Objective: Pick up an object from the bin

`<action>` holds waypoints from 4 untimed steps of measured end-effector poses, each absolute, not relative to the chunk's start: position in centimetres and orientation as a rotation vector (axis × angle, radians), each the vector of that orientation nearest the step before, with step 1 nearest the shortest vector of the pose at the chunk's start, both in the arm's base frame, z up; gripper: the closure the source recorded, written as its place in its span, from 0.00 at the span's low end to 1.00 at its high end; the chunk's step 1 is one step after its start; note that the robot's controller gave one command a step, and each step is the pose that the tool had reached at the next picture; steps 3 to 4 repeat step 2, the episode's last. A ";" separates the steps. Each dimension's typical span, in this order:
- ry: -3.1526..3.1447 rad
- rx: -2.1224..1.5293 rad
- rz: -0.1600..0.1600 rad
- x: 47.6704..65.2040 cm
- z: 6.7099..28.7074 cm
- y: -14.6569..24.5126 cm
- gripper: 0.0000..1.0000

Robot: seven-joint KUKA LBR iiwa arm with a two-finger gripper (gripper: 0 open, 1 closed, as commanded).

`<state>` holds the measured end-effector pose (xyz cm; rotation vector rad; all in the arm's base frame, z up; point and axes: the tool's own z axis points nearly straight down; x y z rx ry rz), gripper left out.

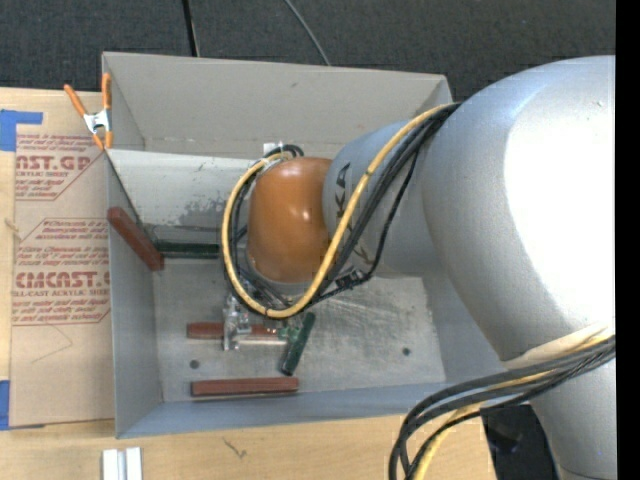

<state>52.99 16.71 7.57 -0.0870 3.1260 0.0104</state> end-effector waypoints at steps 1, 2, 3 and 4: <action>3.126 -0.087 0.011 53.0 7.6 16.7 1.00; 3.134 -0.166 0.002 52.7 21.5 18.0 1.00; 3.134 -0.166 0.002 52.7 21.5 18.0 1.00; 3.134 -0.166 0.002 52.7 21.5 18.0 1.00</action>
Offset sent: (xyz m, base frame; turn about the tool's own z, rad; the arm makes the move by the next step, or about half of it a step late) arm -0.0040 0.0129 0.1390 -0.0508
